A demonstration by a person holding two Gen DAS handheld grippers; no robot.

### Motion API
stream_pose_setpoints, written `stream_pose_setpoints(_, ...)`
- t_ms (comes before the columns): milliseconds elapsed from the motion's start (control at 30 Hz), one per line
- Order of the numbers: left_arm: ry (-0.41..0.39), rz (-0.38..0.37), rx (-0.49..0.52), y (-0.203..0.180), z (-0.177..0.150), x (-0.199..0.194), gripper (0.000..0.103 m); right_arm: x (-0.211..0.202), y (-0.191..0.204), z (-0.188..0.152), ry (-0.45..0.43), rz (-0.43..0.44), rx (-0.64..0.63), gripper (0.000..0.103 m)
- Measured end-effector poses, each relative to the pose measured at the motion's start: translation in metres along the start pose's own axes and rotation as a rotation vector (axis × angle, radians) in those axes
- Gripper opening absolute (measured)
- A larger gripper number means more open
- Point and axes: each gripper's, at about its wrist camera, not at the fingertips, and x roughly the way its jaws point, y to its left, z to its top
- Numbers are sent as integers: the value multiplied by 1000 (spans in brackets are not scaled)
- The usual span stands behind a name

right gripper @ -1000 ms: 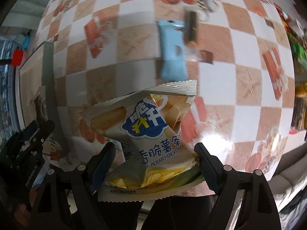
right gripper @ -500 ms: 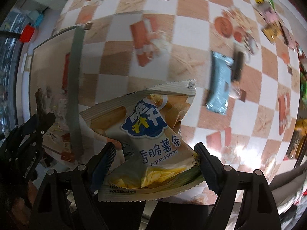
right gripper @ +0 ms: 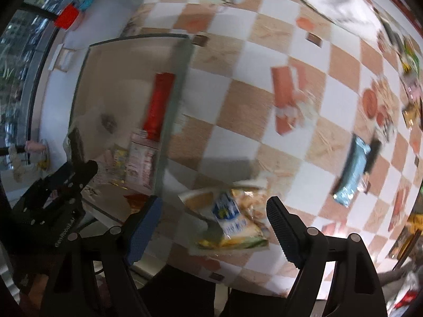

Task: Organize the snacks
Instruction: 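Carry both held snacks up and over the beige tray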

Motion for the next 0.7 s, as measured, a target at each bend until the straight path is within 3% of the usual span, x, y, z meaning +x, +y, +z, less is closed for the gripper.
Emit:
stream_pose_setpoints(133,12,7,-30,11,-5,3,44,14,-6,5,51,-62,-2,84)
stream_pose_setpoints(267,33,15,-30,17,-11,8,44,47,-28,-10,119,-98,62,84)
stream_pose_setpoints(400,51,26,-17,19,-15,12,44,63,-39,-25,144,-58,58,84)
stream_pose_setpoints(700,58,35,-1,20,-14,12,44,72,-25,-39,135,-39,-39,84)
